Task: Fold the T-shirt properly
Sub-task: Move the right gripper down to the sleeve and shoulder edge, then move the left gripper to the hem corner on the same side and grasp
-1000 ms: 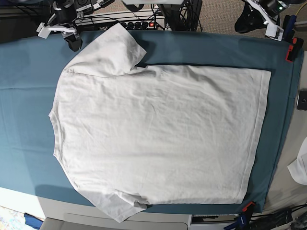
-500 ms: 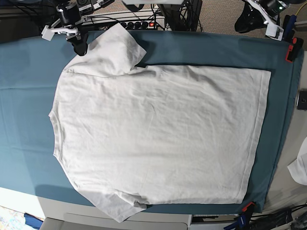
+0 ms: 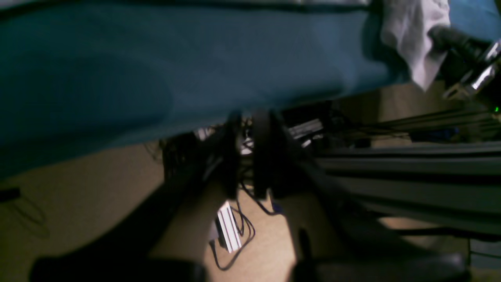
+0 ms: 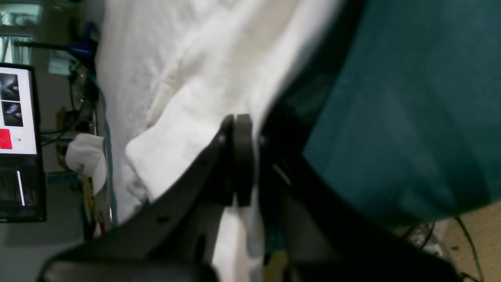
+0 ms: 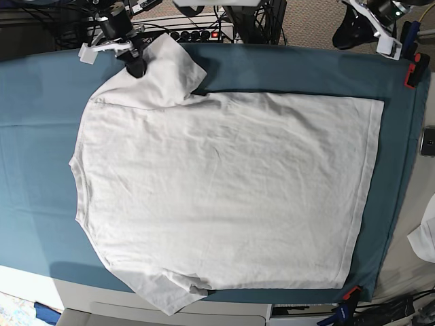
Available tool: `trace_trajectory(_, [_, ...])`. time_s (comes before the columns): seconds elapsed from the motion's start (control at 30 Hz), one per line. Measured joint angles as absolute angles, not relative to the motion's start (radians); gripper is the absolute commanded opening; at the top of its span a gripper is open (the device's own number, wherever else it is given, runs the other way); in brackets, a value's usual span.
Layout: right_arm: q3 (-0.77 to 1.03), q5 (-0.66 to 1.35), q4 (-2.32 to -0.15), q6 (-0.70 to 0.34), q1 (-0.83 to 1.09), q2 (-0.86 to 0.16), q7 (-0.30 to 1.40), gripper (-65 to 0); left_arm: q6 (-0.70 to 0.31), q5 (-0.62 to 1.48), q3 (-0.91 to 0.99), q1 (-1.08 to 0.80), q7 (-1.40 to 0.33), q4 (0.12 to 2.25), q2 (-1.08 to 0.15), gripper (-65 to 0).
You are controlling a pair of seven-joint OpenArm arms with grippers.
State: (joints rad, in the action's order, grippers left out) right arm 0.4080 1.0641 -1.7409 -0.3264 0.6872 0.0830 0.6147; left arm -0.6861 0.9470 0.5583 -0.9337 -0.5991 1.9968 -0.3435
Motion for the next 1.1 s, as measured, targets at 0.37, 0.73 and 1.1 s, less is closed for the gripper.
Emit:
trace_trajectory(0.37, [0.405, 0.992, -1.746, -0.338, 0.687, 0.069, 0.607, -65.0, -0.661, 0.914, 0.558, -0.801, -0.634, 1.996, -0.366, -54.3])
trace_trajectory(0.73, [0.405, 0.975, -1.747, -0.341, 0.687, 0.069, 0.601, -65.0, -0.415, 0.786, 0.558, -0.605, -0.641, 1.929, -0.48, -54.2])
trace_trajectory(1.1, [0.405, 0.95, -1.748, -0.345, 0.687, 0.069, 0.597, -65.0, -0.358, 0.891, 0.557, -0.383, -0.737, 1.556, -0.55, -31.9])
